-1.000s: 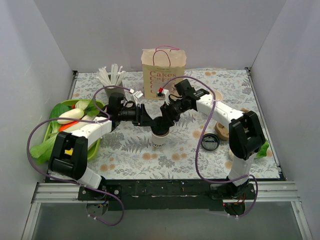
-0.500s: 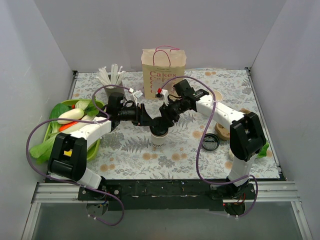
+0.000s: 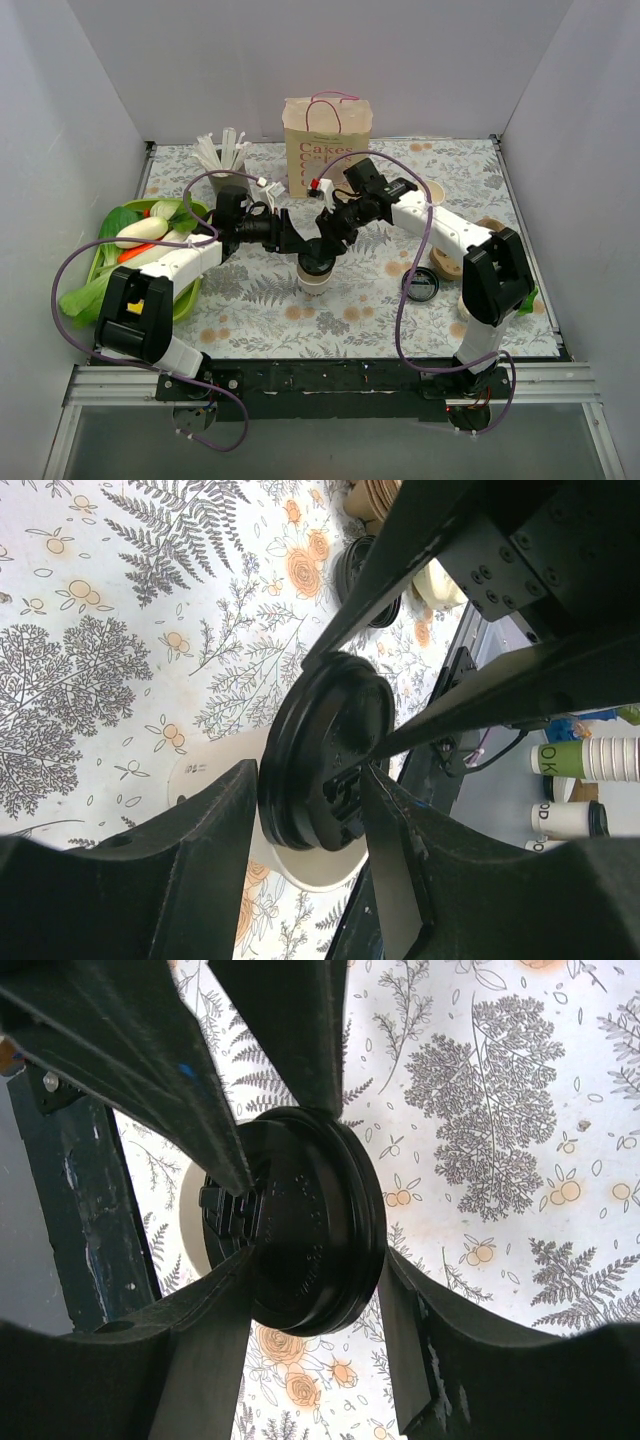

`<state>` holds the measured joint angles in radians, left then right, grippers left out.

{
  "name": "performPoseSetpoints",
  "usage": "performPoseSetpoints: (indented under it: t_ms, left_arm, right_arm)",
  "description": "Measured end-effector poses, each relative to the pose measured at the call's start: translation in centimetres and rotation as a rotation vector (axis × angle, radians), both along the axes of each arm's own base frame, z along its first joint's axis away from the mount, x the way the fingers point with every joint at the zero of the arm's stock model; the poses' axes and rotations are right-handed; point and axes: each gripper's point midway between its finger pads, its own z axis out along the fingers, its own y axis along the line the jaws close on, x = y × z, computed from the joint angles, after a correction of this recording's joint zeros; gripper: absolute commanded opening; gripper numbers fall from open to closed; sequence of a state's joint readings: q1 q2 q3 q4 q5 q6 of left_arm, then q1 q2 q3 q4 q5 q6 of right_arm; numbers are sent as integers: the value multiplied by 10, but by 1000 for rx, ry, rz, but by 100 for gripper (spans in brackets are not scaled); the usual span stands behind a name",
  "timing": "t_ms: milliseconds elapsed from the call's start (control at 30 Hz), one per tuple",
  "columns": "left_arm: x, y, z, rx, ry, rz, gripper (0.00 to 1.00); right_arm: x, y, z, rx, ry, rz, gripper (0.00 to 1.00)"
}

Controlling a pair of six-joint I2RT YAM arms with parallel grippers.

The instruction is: Pack the takeout coffee

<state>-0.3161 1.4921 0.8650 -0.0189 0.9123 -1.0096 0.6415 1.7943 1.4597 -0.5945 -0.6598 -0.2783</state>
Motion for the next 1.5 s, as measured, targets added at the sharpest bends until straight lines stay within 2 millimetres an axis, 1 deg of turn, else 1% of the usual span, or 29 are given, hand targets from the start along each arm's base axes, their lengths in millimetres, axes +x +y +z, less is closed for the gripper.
performPoseSetpoints:
  t_ms: [267,667,900,1067,1300,1500]
  left_arm:
    - [-3,1,-1,2,6,0,44]
    - [-10,3,-4,5,13,1,45]
    - [-10,4,-6,10,16,5,46]
    - [-13,5,-11,15,29,6,47]
    - [-14,5,-12,15,32,7,48]
    - [-16,6,-15,17,42,7,48]
  right_arm:
    - [-11,8,10,6,-57,51,60]
    - [-11,8,9,-5,-72,54,60]
    - [-12,8,8,-6,-70,56,60]
    - [-12,8,8,-8,-69,55,60]
    - [-12,8,8,-7,-66,53,65]
    - [-14,8,7,-4,-54,57,65]
